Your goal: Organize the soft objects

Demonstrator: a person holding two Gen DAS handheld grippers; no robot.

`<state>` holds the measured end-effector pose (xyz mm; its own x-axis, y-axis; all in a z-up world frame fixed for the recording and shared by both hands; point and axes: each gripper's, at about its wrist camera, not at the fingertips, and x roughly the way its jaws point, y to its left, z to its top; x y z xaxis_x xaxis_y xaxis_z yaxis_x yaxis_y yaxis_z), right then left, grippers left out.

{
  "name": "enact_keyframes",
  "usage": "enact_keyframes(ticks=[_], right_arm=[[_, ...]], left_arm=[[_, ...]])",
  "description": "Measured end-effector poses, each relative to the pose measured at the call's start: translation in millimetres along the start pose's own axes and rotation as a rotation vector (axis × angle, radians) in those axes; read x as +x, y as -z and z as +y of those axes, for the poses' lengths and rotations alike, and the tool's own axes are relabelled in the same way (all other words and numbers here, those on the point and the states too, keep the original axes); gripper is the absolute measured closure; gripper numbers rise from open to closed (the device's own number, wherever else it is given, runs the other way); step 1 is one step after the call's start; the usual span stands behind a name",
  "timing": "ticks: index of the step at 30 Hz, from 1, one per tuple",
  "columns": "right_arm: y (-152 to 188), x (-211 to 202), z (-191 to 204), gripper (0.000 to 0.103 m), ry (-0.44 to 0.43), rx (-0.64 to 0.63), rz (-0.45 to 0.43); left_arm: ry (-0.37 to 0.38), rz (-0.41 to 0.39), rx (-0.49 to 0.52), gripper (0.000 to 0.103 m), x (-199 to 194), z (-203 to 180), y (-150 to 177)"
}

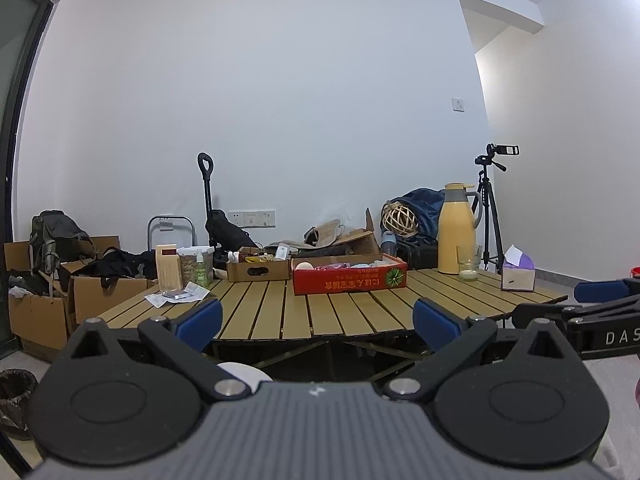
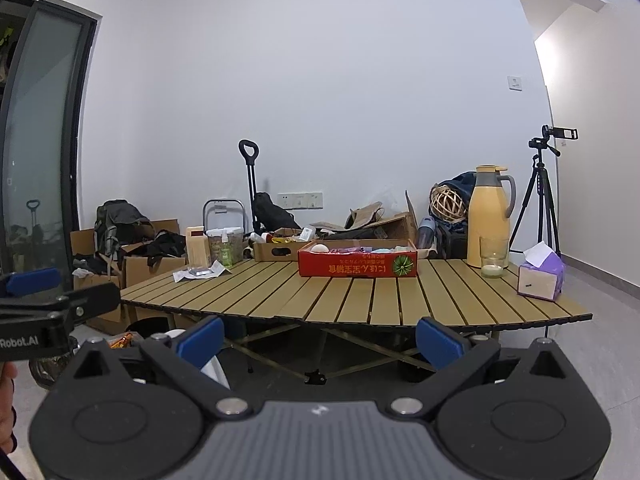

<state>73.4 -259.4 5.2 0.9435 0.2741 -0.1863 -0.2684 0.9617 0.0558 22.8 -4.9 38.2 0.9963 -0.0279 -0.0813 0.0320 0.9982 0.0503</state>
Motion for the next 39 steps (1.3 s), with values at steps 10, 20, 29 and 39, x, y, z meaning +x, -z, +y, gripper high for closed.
enact_keyframes(ticks=[10, 20, 29, 39], right_arm=[[3.0, -0.5, 4.4, 0.0, -0.003, -0.014, -0.007], [2.3, -2.7, 2.7, 0.0, -0.005, -0.019, -0.022], [3.1, -5.1, 4.9, 0.0, -0.001, -0.027, -0.03], [3.1, -5.3, 4.3, 0.0, -0.003, -0.028, -0.035]], left_arm=[[0.004, -0.01, -0.005, 0.0, -1.2, 1.8, 2.4], [-0.001, -0.018, -0.01, 0.0, -2.7, 3.7, 1.7], [0.0, -0.025, -0.01, 0.0, -2.8, 3.6, 0.4], [-0.001, -0.027, -0.009, 0.0, -2.8, 4.4, 0.9]])
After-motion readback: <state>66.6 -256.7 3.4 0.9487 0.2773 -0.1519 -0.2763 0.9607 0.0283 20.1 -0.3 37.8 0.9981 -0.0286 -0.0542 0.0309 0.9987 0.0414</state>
